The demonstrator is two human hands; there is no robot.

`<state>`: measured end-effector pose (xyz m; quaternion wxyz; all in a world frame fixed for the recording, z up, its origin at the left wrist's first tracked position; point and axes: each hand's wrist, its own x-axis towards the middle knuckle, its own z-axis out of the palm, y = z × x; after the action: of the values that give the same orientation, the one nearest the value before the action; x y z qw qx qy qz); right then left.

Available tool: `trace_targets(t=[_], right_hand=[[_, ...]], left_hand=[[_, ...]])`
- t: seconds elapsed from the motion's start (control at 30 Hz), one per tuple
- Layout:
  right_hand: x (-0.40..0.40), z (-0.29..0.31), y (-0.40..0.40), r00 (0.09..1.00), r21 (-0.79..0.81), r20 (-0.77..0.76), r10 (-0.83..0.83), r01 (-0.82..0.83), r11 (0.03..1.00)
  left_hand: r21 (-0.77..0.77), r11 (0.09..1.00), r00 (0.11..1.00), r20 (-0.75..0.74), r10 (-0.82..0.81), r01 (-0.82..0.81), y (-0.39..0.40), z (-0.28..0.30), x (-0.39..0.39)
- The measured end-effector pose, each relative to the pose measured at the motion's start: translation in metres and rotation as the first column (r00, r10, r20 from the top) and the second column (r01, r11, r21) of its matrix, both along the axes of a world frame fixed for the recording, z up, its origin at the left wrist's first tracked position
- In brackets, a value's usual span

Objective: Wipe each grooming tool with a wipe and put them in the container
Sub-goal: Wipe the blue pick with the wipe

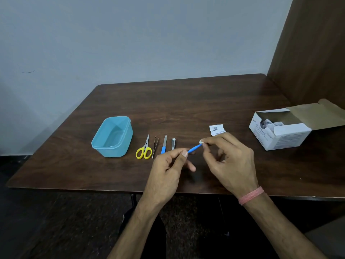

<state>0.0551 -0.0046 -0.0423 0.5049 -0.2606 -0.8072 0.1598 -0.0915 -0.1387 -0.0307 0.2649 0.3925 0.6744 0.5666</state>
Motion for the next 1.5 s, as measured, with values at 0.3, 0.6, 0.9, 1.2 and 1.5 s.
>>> trace_targets(t=[0.3,0.6,0.9,1.2,1.5], right_hand=[[0.0004,-0.0002,-0.0013,1.000,0.029,0.004,0.005,-0.005,1.000],[-0.0010,-0.0028,0.0004,0.998,-0.005,0.039,0.043,-0.043,0.999],[-0.0005,-0.0008,0.0015,0.998,-0.036,0.054,0.045,-0.044,0.998],[-0.0001,-0.0002,0.0033,0.997,-0.121,0.020,0.079,-0.076,0.990],[-0.0002,0.0008,0.0047,0.995,-0.132,0.002,0.098,-0.097,0.987]], left_hand=[[-0.001,1.000,0.999,0.039,0.022,-0.022,0.0013,-0.0056,-0.0024],[-0.005,1.000,1.000,0.002,0.017,-0.017,0.0017,-0.0078,-0.0018],[0.004,1.000,0.999,-0.028,0.019,-0.018,0.0012,-0.0066,-0.0007],[0.012,1.000,0.998,-0.050,0.027,-0.027,0.0015,-0.0016,0.0028],[0.021,0.999,0.998,-0.041,0.041,-0.040,0.0012,-0.0008,0.0035]])
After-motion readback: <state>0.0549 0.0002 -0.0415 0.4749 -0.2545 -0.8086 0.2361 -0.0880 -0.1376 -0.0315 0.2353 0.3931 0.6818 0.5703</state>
